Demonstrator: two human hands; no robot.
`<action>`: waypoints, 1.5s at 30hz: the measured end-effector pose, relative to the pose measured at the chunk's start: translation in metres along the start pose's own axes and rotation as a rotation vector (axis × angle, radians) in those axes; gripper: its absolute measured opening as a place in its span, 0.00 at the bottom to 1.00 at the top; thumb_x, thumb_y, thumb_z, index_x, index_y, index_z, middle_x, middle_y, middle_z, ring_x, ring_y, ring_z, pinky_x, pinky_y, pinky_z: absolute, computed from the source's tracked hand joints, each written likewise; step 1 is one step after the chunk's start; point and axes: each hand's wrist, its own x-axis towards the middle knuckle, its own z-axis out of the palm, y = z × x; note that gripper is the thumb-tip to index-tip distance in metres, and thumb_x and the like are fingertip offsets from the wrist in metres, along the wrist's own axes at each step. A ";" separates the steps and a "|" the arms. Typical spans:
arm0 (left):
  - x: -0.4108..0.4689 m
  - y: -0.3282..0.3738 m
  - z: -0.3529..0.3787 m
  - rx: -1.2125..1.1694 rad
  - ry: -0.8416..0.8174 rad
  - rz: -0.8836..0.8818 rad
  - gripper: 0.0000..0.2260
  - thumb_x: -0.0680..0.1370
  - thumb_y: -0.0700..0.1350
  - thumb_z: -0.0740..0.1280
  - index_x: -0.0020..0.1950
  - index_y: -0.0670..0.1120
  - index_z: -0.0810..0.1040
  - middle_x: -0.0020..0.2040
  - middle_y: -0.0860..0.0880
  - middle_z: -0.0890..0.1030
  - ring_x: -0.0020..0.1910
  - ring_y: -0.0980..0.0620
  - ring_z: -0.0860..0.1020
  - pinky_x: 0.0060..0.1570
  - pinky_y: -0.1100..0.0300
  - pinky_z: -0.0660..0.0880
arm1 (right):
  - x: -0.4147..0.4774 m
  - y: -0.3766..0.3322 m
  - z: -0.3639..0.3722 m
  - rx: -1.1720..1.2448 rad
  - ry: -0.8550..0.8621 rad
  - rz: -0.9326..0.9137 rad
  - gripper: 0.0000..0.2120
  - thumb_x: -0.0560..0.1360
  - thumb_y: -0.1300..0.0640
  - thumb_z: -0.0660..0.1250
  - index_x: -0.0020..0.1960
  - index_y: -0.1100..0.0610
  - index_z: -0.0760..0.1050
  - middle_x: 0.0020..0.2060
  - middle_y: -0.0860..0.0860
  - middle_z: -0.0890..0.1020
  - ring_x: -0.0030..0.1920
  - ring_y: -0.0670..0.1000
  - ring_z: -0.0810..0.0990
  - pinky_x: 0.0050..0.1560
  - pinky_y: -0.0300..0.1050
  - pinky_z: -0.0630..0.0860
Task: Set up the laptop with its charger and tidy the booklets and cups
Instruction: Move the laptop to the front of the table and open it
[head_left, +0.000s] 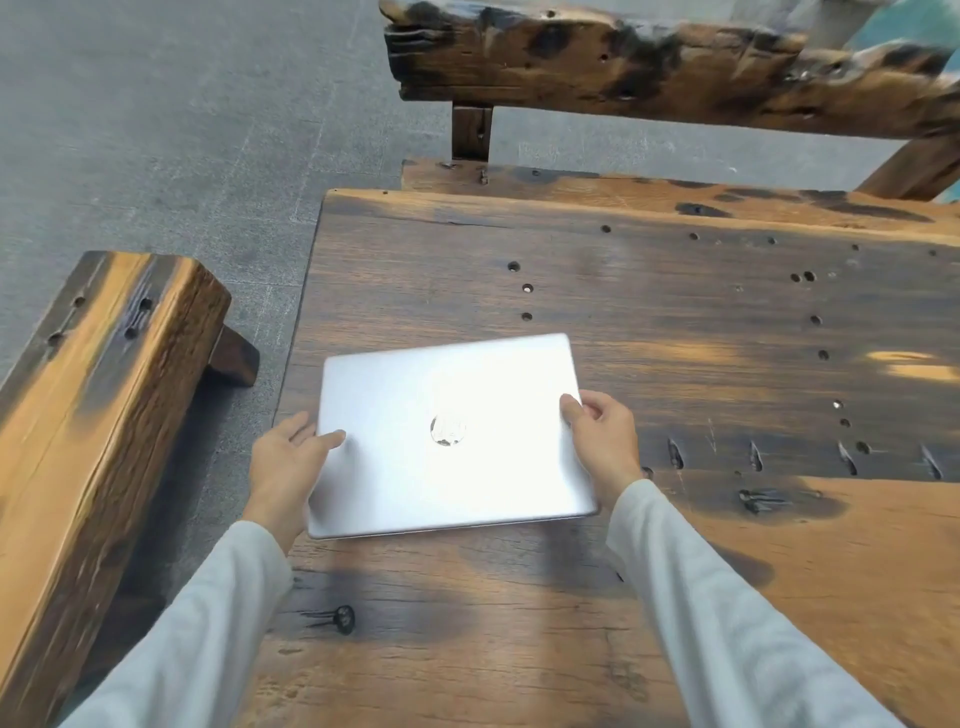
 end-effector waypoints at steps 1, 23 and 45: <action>-0.003 0.006 -0.002 -0.044 0.009 0.005 0.27 0.74 0.36 0.74 0.72 0.40 0.72 0.61 0.47 0.81 0.54 0.50 0.80 0.57 0.55 0.75 | -0.002 -0.005 -0.004 -0.028 -0.009 -0.016 0.14 0.80 0.50 0.67 0.62 0.57 0.77 0.54 0.53 0.84 0.55 0.56 0.83 0.60 0.57 0.79; -0.176 0.090 0.022 0.019 -0.433 0.221 0.19 0.76 0.40 0.72 0.66 0.47 0.74 0.58 0.50 0.83 0.52 0.49 0.82 0.42 0.56 0.76 | -0.151 -0.062 -0.180 0.210 0.160 -0.177 0.07 0.80 0.52 0.67 0.53 0.53 0.81 0.45 0.50 0.87 0.45 0.54 0.87 0.46 0.52 0.85; -0.453 -0.047 0.128 0.149 -0.544 0.493 0.24 0.74 0.45 0.74 0.68 0.47 0.71 0.61 0.52 0.79 0.55 0.55 0.79 0.45 0.62 0.73 | -0.325 0.146 -0.442 0.216 0.397 -0.248 0.21 0.72 0.47 0.75 0.62 0.52 0.76 0.49 0.38 0.83 0.44 0.39 0.83 0.37 0.34 0.77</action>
